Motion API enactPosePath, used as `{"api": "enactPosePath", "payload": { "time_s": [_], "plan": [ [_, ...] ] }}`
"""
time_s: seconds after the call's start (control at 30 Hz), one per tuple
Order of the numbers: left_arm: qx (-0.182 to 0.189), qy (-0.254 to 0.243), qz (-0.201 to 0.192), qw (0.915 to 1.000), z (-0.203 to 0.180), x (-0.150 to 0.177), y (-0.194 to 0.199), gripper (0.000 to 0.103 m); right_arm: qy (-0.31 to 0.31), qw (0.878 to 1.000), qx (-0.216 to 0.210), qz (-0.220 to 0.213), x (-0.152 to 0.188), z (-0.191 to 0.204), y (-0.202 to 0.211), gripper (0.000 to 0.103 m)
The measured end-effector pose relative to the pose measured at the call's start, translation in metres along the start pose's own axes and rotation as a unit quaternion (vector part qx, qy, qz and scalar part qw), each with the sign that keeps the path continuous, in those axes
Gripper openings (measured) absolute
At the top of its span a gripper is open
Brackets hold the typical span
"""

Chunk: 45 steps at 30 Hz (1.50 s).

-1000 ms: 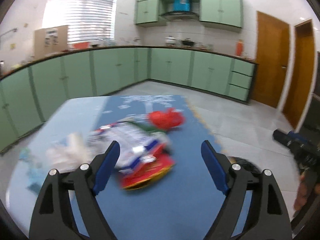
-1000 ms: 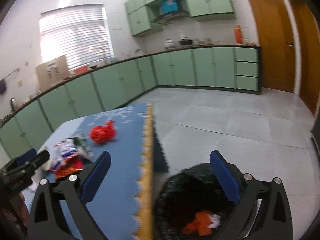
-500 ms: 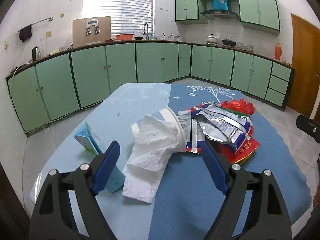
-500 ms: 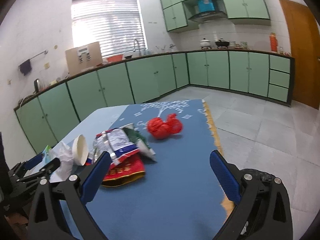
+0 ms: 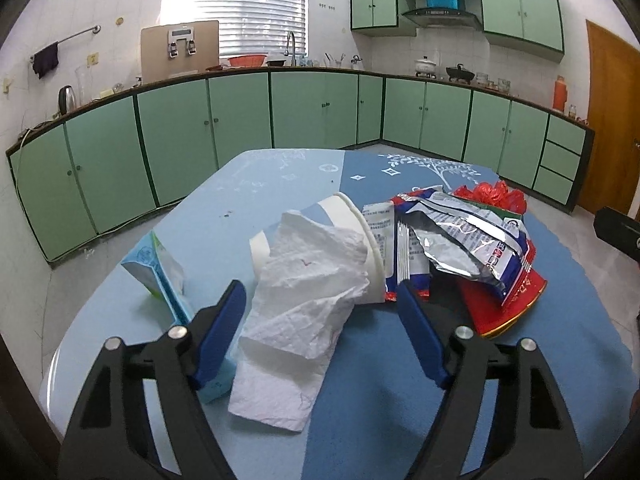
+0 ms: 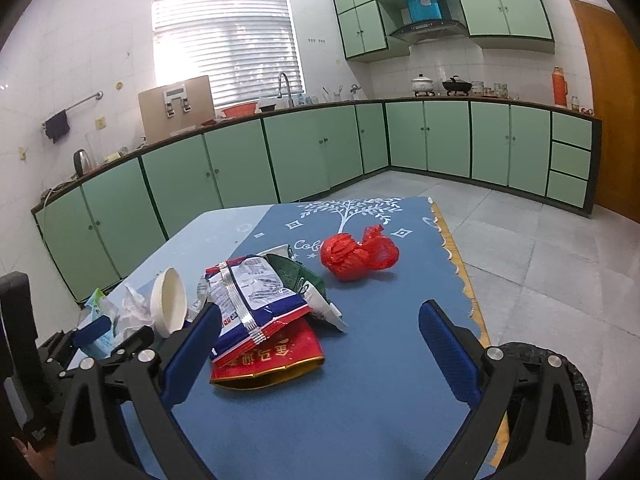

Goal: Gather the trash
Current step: 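Grasp the white tissue with the left tool while the right tool grasps the snack wrapper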

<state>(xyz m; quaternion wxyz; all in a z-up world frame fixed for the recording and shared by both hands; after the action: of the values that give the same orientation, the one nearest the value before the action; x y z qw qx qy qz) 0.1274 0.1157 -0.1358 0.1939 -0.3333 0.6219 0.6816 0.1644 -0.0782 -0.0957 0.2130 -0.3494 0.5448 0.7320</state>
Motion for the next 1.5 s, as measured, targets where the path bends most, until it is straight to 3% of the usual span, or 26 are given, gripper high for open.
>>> {"api": "enactPosePath", "payload": {
  "time_s": [0.27, 0.33, 0.43, 0.77, 1.17, 1.37, 1.43, 1.5],
  "plan": [
    [0.011, 0.019, 0.01, 0.9997, 0.006, 0.0, -0.007, 0.029, 0.002, 1.0, -0.005, 0.006, 0.001, 0.002, -0.005, 0.096],
    [0.011, 0.022, 0.009, 0.9996, 0.007, 0.0, -0.006, 0.014, 0.003, 1.0, -0.006, 0.008, 0.001, 0.002, -0.006, 0.095],
    [0.018, 0.031, 0.006, 0.9994, 0.01, -0.002, -0.003, 0.006, 0.007, 1.0, -0.005, 0.012, 0.001, 0.003, -0.008, 0.092],
    [0.041, 0.05, -0.033, 0.9974, 0.005, -0.007, 0.027, 0.002, 0.012, 0.999, -0.016, 0.04, -0.002, 0.014, -0.034, 0.084],
    [0.059, 0.045, -0.04, 0.9965, -0.006, -0.012, 0.019, 0.002, 0.004, 0.997, -0.03, 0.076, -0.017, 0.022, -0.07, 0.075],
    [0.059, 0.043, -0.035, 0.9967, -0.003, -0.009, 0.012, 0.002, 0.001, 0.994, -0.054, 0.09, -0.019, 0.025, -0.079, 0.062],
    [0.06, 0.043, -0.032, 0.9968, -0.002, -0.009, 0.011, 0.002, 0.004, 0.994, -0.065, 0.09, -0.019, 0.026, -0.078, 0.051],
    [0.06, 0.043, -0.03, 0.9968, -0.002, -0.008, 0.009, 0.002, 0.009, 0.993, -0.072, 0.09, -0.018, 0.028, -0.077, 0.047]
  ]
}}
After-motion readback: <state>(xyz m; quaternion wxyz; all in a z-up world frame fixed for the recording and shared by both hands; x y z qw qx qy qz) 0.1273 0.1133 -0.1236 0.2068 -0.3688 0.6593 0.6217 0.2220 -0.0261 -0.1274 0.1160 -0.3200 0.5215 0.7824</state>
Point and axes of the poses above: each gripper's, at about its wrist camera, not at the fingertips, and y roughly against the way its jaws point, z to its left, x to its underside, the point moved 2 cm from there along -y, roughly the way its jaws point, and after that the axes turned 13 degrees about z, right-handed, at the moved point
